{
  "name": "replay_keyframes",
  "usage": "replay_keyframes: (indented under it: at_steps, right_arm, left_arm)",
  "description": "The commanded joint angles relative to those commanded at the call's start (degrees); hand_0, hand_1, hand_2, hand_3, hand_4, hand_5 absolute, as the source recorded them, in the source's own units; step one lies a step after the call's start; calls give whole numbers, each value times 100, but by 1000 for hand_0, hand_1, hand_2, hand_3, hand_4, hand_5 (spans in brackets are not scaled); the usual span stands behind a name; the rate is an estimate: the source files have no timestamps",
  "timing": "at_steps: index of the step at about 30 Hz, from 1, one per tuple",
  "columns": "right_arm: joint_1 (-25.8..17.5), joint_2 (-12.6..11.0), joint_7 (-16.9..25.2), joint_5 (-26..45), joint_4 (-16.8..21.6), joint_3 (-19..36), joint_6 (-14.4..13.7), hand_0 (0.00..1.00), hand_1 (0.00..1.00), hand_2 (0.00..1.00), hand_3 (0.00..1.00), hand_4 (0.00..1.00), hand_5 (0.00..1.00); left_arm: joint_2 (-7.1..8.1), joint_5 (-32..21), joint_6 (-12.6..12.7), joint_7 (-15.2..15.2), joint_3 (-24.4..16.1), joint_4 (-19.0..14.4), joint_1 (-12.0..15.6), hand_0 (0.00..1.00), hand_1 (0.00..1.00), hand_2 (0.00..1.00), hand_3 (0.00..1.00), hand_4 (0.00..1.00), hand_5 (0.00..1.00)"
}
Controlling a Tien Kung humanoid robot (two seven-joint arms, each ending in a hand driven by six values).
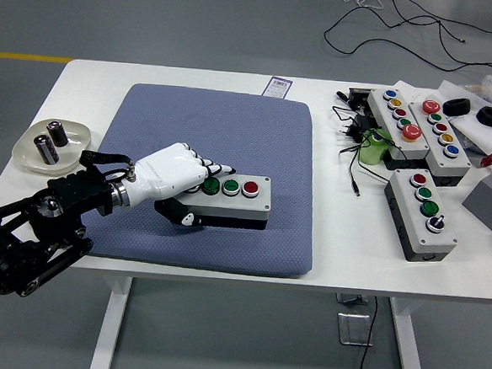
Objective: Pick up the button,place it on the desk,press the button,press the button
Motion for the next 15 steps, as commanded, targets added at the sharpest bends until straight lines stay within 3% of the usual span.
replay_keyframes:
  at_steps: [3,4,9,10,15]
  right_arm:
    - [1,2,1,0,0,-11,-4,673,658,674,624,310,173]
    - [1,2,2,0,0,-15,-6,673,658,674,624,310,173]
    - [3,-1,11,0,0,-9,-12,673,658,674,624,310,173]
    - [5,-1,11,0,0,-2,-11,673,658,674,624,310,173]
    - [11,-2,7,0,0,-6,-12,673,658,674,624,310,173]
  left_arm:
    - [16,0,-179,148,-103,-92,54,506,539,694,733,777,2]
    - [28,-26,-258,206,-124,-143,66,773,893,998,948,974,258]
    - [92,-295,-753,439,-266,-473,104,773,893,998,948,974,258]
    - [112,-361,-871,484,-301,-554,114,971,998,998,998,998,381]
    - [181,-747,-1276,634,-594,-994,272,971,998,998,998,998,381]
